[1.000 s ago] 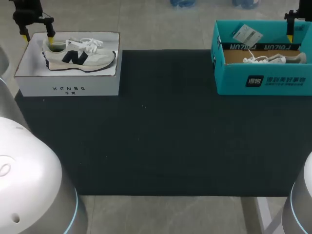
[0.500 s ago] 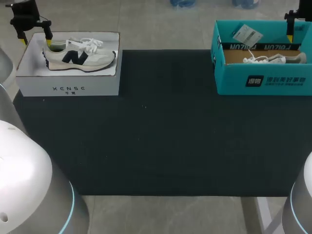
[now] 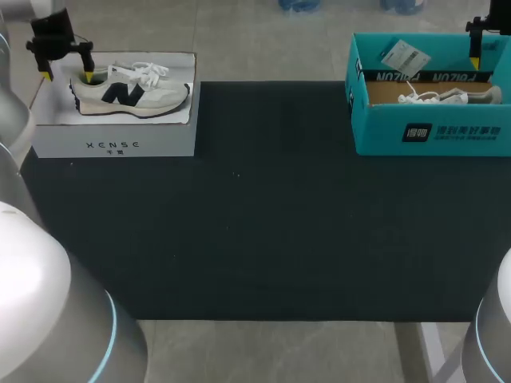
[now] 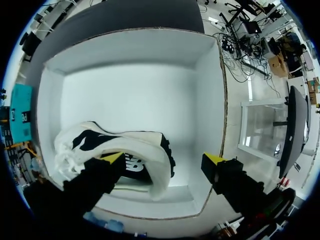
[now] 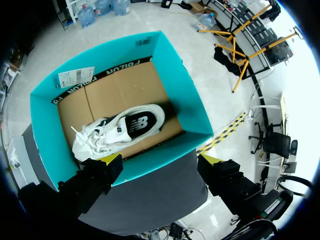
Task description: Take the shoe out of the shoebox, open the shoe tongue, remove and reinsert the insole, then place the shoe into the shoebox
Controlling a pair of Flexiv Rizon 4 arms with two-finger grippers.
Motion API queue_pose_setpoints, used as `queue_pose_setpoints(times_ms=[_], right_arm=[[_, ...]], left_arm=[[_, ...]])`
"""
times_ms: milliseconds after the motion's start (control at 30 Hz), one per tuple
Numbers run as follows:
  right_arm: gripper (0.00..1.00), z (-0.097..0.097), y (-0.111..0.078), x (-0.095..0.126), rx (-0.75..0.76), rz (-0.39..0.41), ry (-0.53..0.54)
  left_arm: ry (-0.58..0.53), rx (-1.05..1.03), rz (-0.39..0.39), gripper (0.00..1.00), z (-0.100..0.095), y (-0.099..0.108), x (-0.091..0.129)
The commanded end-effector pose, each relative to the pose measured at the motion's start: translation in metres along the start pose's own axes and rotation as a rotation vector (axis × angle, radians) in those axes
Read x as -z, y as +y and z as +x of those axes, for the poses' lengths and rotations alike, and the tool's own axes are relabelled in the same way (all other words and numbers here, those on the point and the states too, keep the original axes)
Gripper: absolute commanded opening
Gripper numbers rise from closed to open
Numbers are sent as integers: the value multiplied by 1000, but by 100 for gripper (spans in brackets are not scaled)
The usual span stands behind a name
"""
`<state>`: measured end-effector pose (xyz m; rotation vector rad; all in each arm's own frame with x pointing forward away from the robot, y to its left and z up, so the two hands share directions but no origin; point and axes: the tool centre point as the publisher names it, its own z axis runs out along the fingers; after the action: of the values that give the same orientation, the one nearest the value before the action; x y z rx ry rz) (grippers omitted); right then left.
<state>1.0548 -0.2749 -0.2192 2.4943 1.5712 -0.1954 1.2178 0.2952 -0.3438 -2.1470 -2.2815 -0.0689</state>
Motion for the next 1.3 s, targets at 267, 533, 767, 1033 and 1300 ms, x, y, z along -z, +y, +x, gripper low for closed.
queue_pose_setpoints(times_ms=[267, 533, 767, 1033, 1300], right_arm=[[100, 0, 0, 0, -1, 0, 1], [100, 0, 0, 0, -1, 0, 1], [100, 0, 0, 0, -1, 0, 1], [100, 0, 0, 0, -1, 0, 1], [100, 0, 0, 0, -1, 0, 1]], left_arm=[[-16, 6, 204, 100, 2, 62, -5], [-22, 2, 285, 100, 2, 63, -6], [-19, 0, 311, 100, -1, 66, -9], [-15, -2, 335, 100, -4, 70, -16], [-26, -6, 352, 100, -1, 63, -14]])
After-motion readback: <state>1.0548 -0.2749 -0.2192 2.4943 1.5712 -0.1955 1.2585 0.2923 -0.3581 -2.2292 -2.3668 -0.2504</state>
